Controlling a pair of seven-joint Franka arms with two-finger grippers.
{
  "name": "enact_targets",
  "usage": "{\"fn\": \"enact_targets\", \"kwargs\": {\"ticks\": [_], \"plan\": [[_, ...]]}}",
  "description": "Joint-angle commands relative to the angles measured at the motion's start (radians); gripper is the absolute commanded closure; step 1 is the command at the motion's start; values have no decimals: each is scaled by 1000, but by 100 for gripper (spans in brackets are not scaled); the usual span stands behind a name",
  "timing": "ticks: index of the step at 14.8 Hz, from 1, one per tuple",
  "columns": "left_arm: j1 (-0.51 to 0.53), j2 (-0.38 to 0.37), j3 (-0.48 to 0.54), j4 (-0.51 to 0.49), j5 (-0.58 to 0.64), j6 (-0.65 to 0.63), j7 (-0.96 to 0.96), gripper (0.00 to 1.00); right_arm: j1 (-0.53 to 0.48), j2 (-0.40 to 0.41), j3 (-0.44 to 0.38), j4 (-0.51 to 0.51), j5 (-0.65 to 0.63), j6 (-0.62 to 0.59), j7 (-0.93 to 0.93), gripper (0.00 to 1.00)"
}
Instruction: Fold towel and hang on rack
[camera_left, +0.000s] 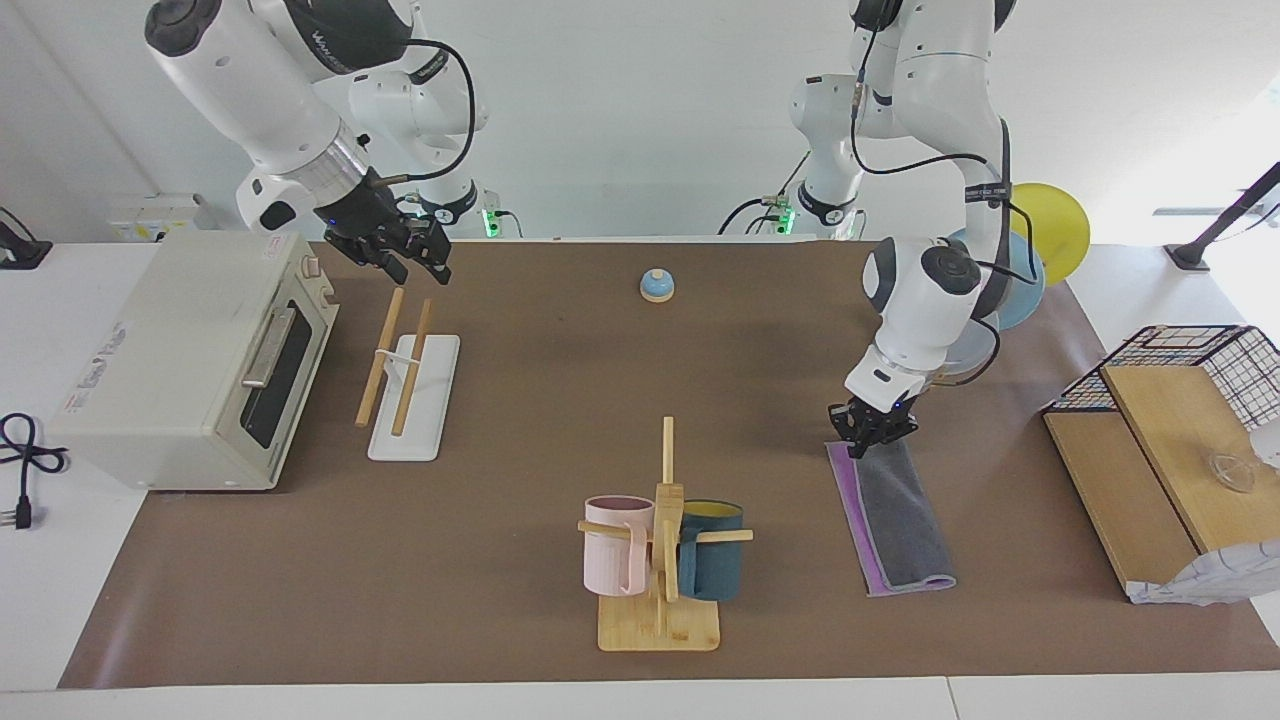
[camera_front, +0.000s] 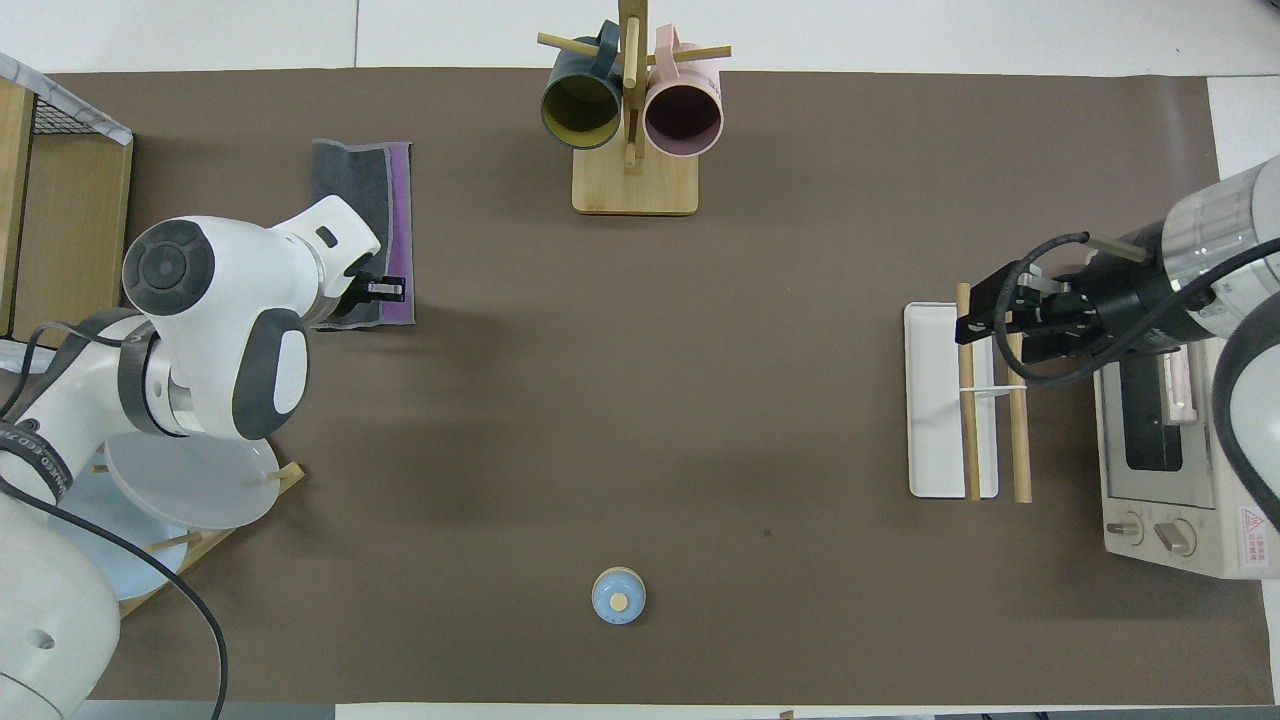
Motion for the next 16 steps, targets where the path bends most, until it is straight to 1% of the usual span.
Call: {"fn": "enact_targets", "kwargs": {"ticks": [1,3,4,5,6,8,9,11,12,14,16], "plan": [[20,-40,6,8,13,-66,-6,0,-10,-20,13,-27,30,21,21,32],[66,-26,3,123,12,-221,17,0,-10,-21,15,-27,54,23,38,32],[94,-7,0,178,3,-263,43,0,-8,-21,16,-27,72,29,73,32],[115,12,-3,203,-8,-271,66,0,-8,-21,27,-29,101,49,125,32],[141,23,-5,208,-46,-269,81,0,-10,-21,39,-29,131,72,183,32],[189,68,-5,225,-179,-268,203,0,-8,-21,47,-33,184,109,309,32],[211,103,-5,252,-266,-268,274,0,8,-21,64,-36,213,130,372,32],[229,155,-8,263,-371,-265,317,0,51,-20,65,-39,223,175,488,32],[225,171,-15,265,-397,-262,319,0,76,-21,65,-50,246,208,554,32],[234,178,-20,265,-404,-262,360,0,90,-34,65,-94,327,283,663,32],[247,184,-20,262,-407,-262,383,0,76,-55,62,-151,474,307,667,31]]}}
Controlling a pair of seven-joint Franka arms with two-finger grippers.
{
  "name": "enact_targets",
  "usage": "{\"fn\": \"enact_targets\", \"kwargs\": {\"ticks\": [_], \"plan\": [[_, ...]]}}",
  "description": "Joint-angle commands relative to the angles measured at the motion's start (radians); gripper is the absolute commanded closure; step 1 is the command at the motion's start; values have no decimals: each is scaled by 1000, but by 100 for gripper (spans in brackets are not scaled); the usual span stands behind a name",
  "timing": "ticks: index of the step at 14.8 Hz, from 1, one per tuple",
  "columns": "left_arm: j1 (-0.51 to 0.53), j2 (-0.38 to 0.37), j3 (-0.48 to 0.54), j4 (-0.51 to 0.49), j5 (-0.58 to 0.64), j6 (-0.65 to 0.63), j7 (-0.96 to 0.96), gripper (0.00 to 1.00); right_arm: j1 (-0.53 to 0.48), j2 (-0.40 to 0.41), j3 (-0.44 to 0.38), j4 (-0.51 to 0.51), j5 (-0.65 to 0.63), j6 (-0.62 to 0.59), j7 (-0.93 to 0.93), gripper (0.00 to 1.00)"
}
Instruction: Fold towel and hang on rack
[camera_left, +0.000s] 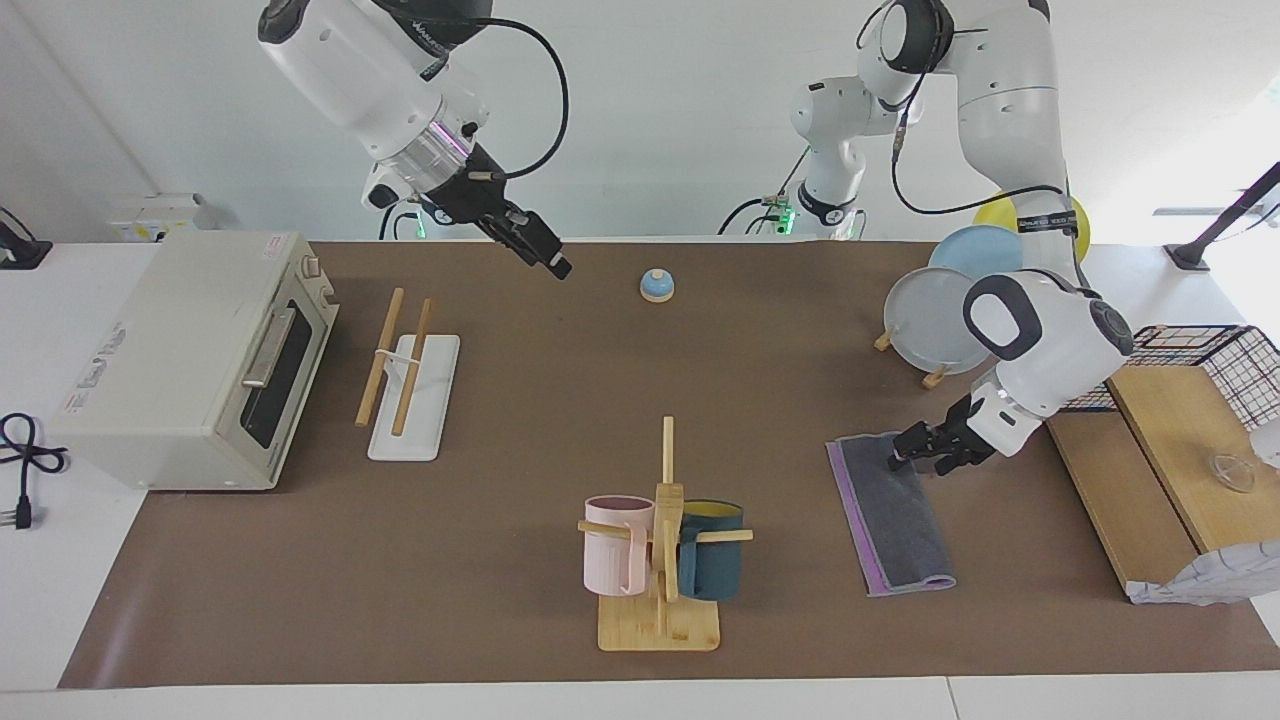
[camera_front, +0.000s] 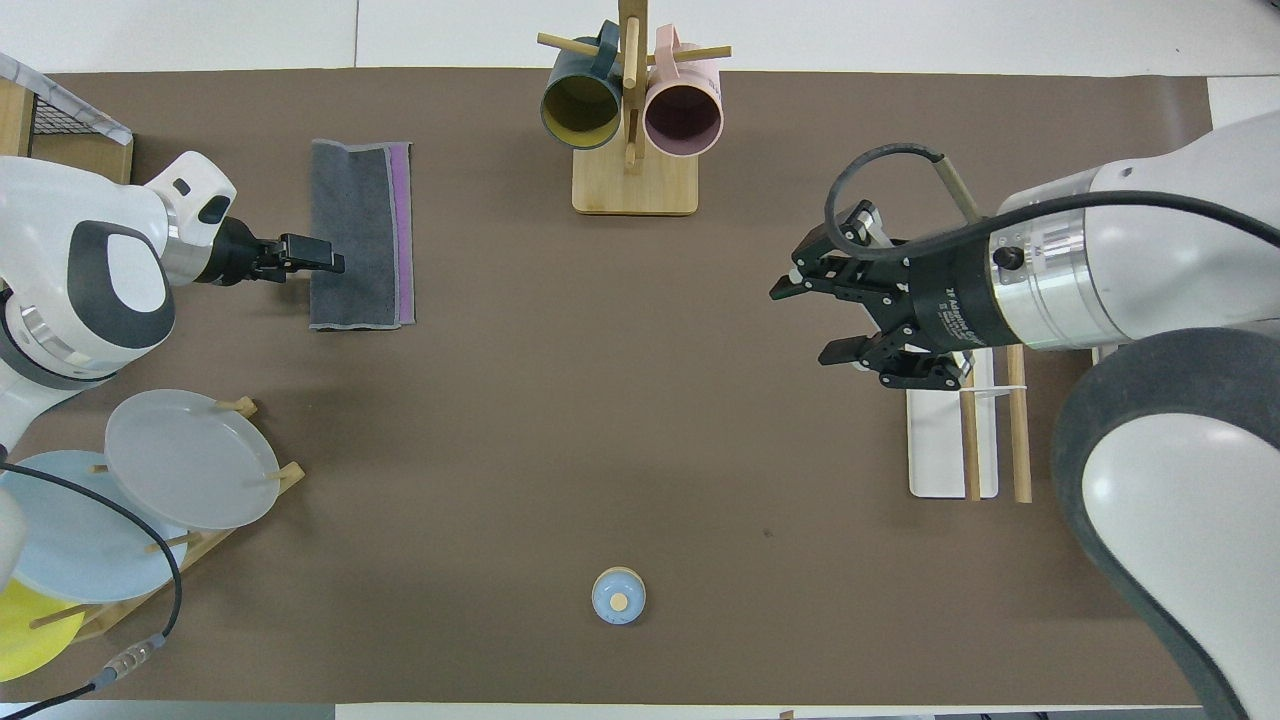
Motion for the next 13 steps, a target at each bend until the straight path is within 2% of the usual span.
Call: {"fn": "enact_targets", "kwargs": {"ticks": [1,3,5,7,10,13], "plan": [[14,15,-9,15,-28,-5,43,1,-29,-63,0,-119,166,71,17,31],[9,18,-9,11,-31,7,46,3,-26,-72,0,-141,225,99,17,30],[6,16,-9,11,-29,7,46,9,-37,-83,-8,-158,226,62,-21,29],[-1,16,-7,5,-29,10,46,14,-84,-93,-11,-179,231,10,-138,28],[-7,16,-5,-3,-26,15,46,16,-108,-77,-13,-187,272,-15,-248,28],[-11,13,-5,-20,-23,33,46,24,-95,-46,-13,-187,314,-6,-304,28]]}}
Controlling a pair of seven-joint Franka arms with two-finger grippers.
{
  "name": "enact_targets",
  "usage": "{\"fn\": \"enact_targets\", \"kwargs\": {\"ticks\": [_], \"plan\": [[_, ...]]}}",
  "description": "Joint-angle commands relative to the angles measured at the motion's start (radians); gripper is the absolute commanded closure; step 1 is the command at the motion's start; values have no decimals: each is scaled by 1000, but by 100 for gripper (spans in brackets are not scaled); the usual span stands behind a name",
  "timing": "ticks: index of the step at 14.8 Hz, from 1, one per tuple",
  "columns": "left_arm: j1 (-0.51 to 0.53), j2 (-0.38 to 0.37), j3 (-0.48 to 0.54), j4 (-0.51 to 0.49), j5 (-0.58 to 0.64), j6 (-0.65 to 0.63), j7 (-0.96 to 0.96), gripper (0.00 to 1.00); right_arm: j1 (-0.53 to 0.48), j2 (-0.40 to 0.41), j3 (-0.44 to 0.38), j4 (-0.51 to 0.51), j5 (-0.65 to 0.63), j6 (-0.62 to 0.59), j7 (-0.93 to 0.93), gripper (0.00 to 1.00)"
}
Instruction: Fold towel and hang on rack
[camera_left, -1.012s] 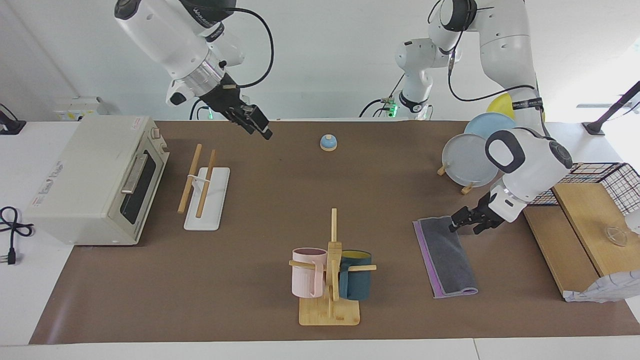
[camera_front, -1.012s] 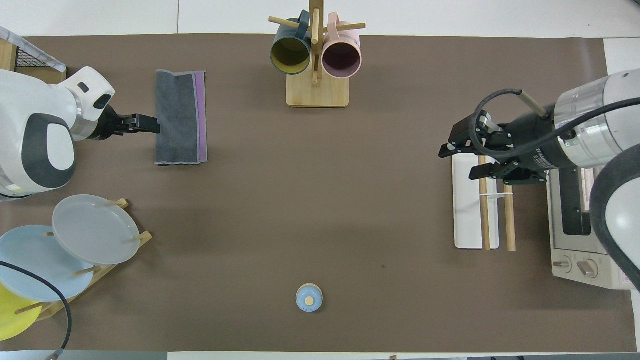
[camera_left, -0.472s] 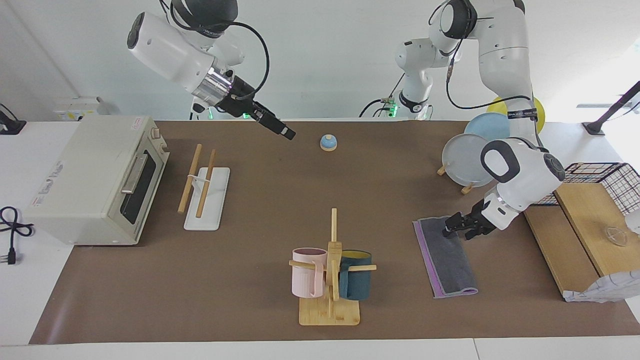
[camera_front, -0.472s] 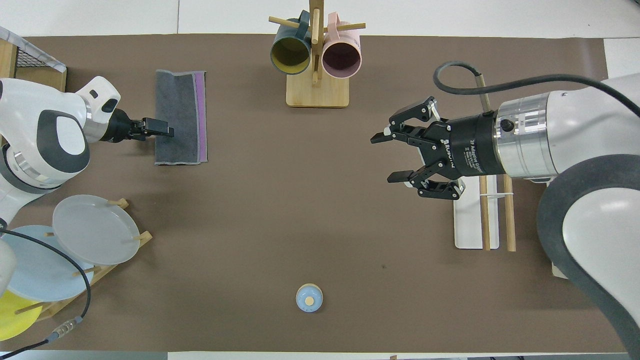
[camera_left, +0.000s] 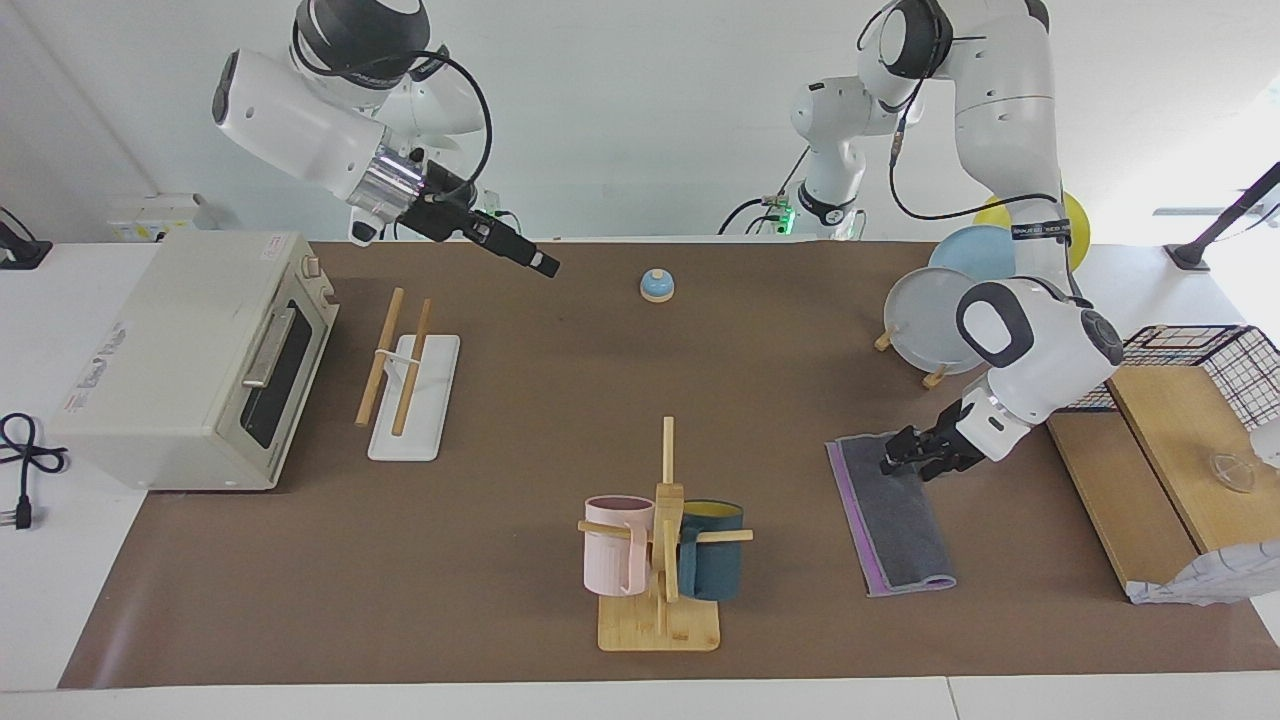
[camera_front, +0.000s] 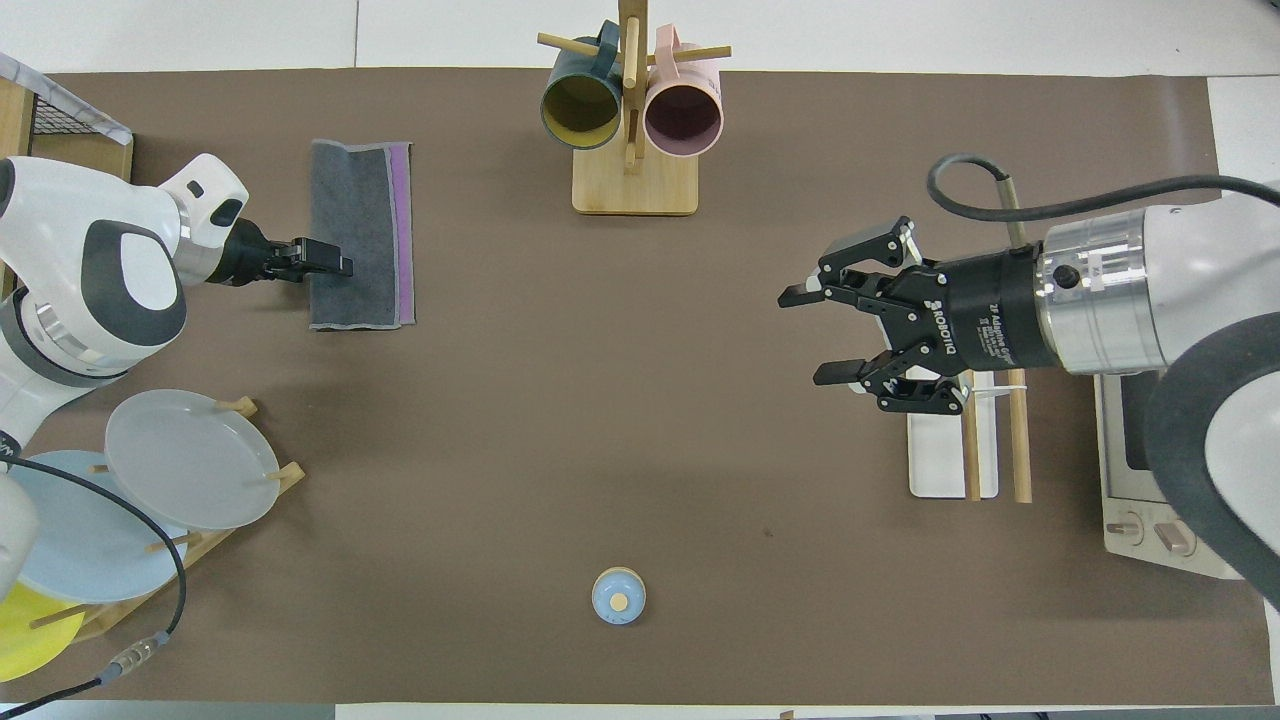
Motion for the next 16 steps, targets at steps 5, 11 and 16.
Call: {"fn": "enact_targets", "kwargs": {"ticks": [5,11,16], "plan": [[-15,2,4,-28,-17,46,23,65,3,-1,5,-11,40,-55,71,29],[-12,0,6,-34,-17,51,21,100,-4,1,5,-11,38,-57,56,21],[-10,-1,4,12,-22,9,-37,100,2,-1,5,-11,37,-55,54,18]]}}
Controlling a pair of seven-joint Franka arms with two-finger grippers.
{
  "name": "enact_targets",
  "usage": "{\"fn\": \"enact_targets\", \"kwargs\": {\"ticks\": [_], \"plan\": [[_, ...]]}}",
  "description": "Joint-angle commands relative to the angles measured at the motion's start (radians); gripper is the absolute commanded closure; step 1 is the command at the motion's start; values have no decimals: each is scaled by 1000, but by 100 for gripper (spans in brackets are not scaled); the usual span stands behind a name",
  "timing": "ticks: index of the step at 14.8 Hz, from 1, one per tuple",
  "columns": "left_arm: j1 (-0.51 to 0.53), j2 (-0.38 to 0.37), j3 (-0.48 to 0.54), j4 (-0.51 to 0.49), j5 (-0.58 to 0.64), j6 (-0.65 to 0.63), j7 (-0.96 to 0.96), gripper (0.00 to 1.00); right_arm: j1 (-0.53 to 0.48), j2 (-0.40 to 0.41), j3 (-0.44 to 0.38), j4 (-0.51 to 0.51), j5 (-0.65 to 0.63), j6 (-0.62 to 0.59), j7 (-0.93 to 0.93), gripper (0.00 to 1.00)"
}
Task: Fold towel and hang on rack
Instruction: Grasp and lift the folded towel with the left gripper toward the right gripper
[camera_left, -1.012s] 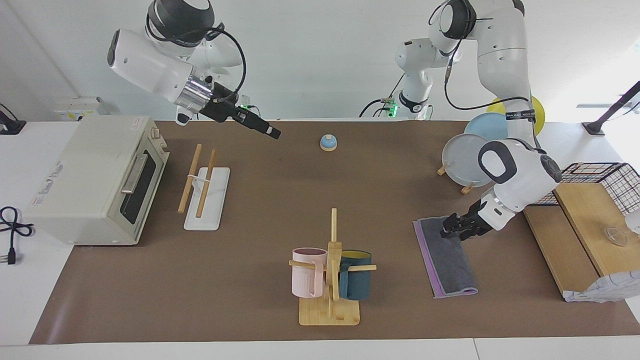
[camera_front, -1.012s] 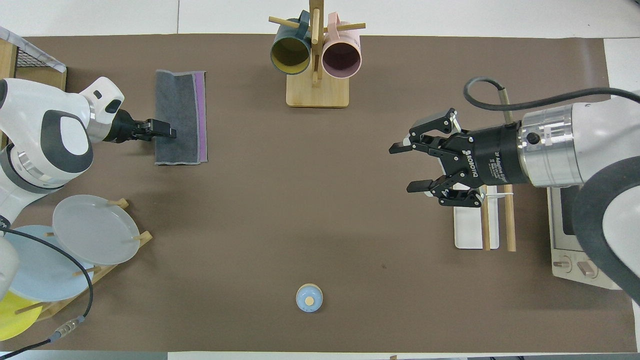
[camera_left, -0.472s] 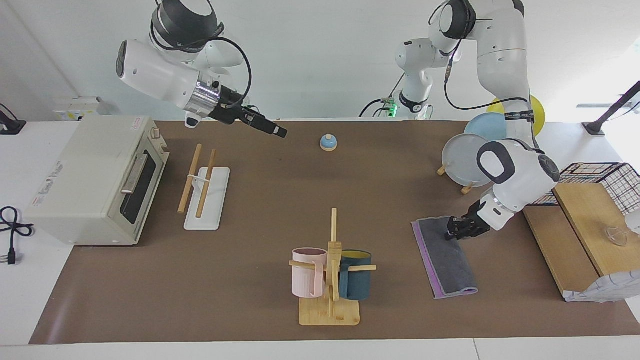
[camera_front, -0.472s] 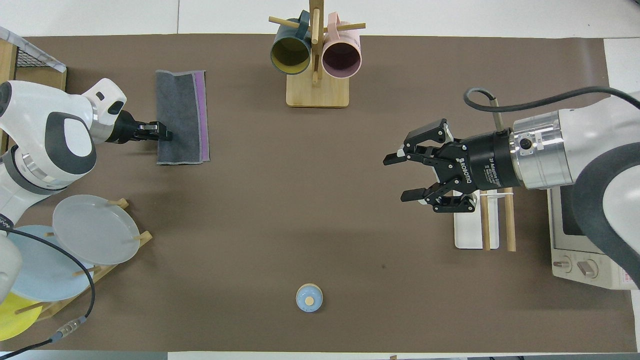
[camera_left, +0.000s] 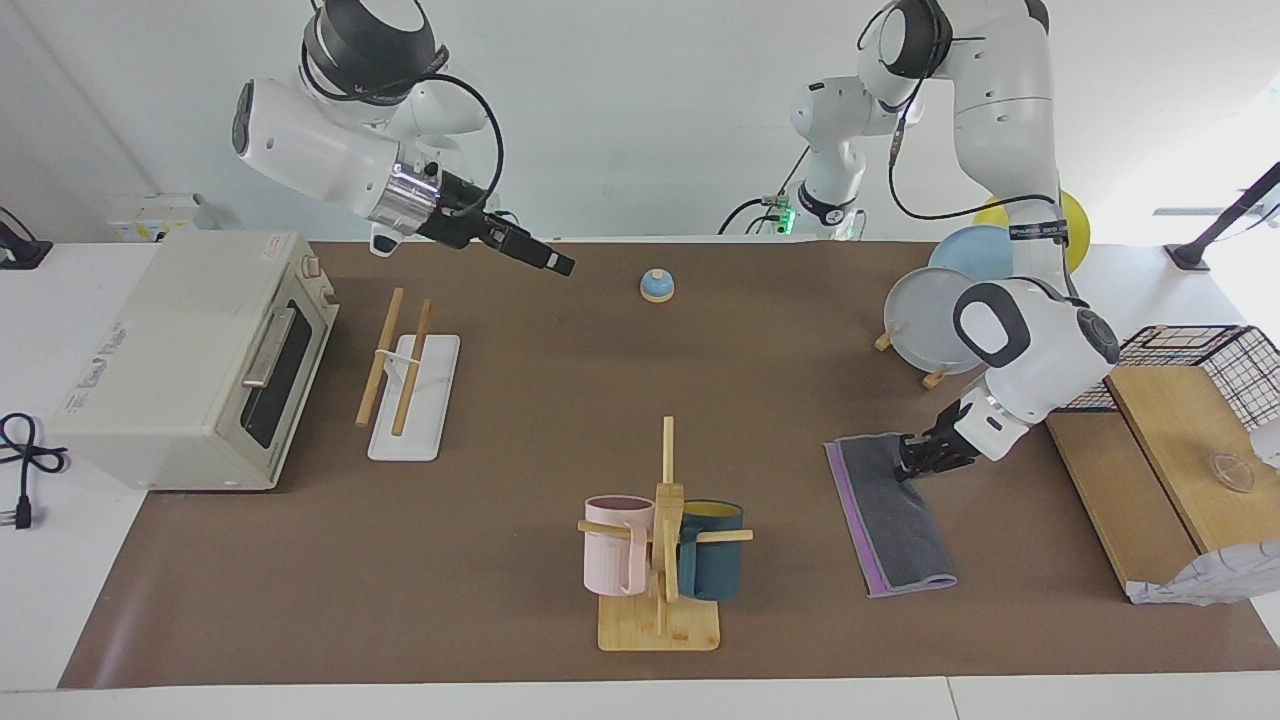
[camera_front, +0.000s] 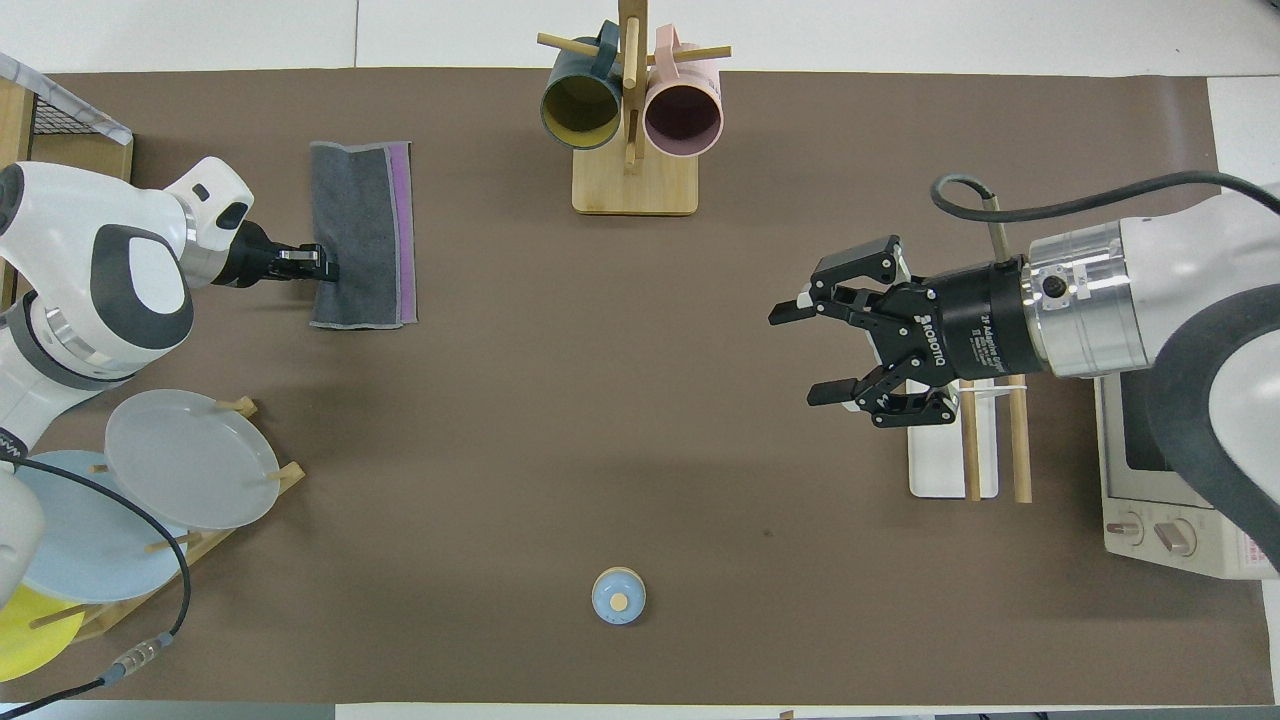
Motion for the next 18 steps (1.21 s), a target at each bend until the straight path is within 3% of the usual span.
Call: {"fn": "enact_targets", "kwargs": {"ticks": [1,6,18], "plan": [[-10,-3,5,50,-19,-47,-75,100,-7,-12,3,-7,19,-8,3,17],[-56,-42,2,200,1,-244,-449,100,-5,-12,3,-7,17,-8,4,14],[-227,-327,-21,162,-77,-392,-1688,100,2,-15,11,-9,10,-7,6,13]]}}
